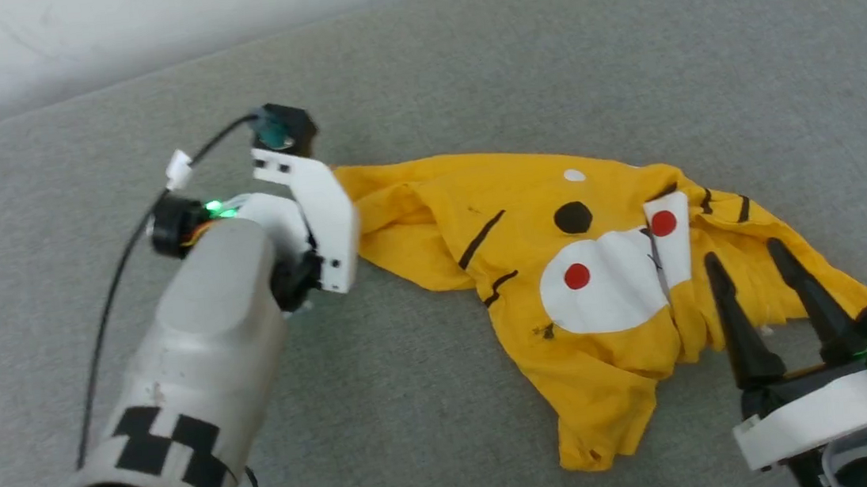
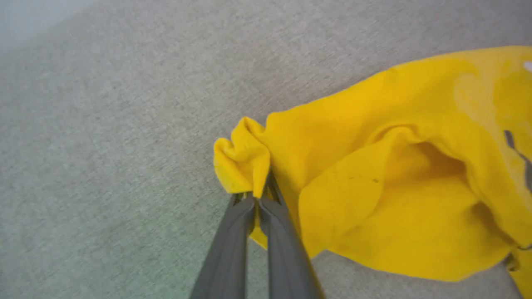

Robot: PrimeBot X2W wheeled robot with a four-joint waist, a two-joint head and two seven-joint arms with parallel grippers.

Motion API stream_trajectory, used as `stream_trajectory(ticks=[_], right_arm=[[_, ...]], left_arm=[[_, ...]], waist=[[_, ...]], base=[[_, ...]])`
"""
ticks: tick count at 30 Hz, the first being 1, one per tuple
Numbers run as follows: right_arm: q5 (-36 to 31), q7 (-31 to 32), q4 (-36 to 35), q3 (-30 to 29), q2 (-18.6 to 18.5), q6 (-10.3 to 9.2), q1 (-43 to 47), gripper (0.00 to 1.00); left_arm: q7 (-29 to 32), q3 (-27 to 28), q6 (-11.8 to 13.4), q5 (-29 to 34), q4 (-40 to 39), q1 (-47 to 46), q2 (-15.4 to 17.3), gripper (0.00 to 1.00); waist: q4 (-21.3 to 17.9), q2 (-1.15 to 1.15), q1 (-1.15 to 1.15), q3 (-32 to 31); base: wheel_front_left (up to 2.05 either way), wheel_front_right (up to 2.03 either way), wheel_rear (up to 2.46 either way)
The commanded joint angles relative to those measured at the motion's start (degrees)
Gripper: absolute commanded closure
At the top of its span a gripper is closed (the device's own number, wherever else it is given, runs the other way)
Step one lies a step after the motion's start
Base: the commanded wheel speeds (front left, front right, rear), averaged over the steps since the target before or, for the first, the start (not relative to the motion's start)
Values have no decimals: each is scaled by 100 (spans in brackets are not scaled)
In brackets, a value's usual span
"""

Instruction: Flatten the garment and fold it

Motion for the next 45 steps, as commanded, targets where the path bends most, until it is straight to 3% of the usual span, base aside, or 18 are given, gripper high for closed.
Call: stream_trajectory(ticks=[1,4,11,15,21,24,28,34,35,36,40,45], right_arm=[[5,37,3,-94,16,-5,22,0],[12,74,-47,-249,16,-5,140,0],[17,220,-145,-367,16,-5,422,0],[21,305,-199,-400,16,-5,561,0],[38,422,-198,-421,16,-5,704,0],[50,484,-169,-427,16,-5,744,0],[60,552,-126,-408,16,-5,771,0],[55,604,-113,-445,16,-5,803,0],[59,610,-114,-454,16,-5,808,0],[64,616,-117,-463,16,-5,814,0],[90,628,-112,-496,16,-5,845,0],[147,626,-108,-549,16,-5,888,0]], left_arm=[[-308,-81,-52,40,-192,169,-45,100],[-686,-329,-55,-88,-818,426,-12,100],[-995,-327,40,-435,-2697,1783,817,100],[-728,-21,574,-752,-4161,3126,1396,100],[-373,708,1771,-1338,-5898,5311,2042,100],[-370,988,2181,-1615,-6263,6124,2074,100],[-627,1258,2444,-1824,-6156,6731,1975,100],[-933,1358,2359,-2056,-5665,6905,1701,100],[-950,1357,2347,-2061,-5607,6881,1688,64],[-987,1363,2344,-2049,-5571,6839,1679,0],[-1060,1386,2328,-1988,-5548,6702,1731,0],[-731,1318,2188,-1924,-5711,6457,2063,0]], waist=[[380,0,-1,-349],[712,0,-1,-580],[1306,0,-1,-1063],[1501,0,-1,-1223],[1637,0,-1,-1322],[1660,0,-1,-1348],[1629,0,-1,-1402],[1582,0,-1,-1486],[1579,0,-1,-1501],[1578,0,-1,-1514],[1578,0,-1,-1593],[1623,0,-1,-1643]], base=[[0,0,0],[0,0,0],[0,0,0],[0,0,0],[0,0,0],[0,0,0],[0,0,0],[0,0,0],[0,0,0],[0,0,0],[0,0,0],[0,0,0]])
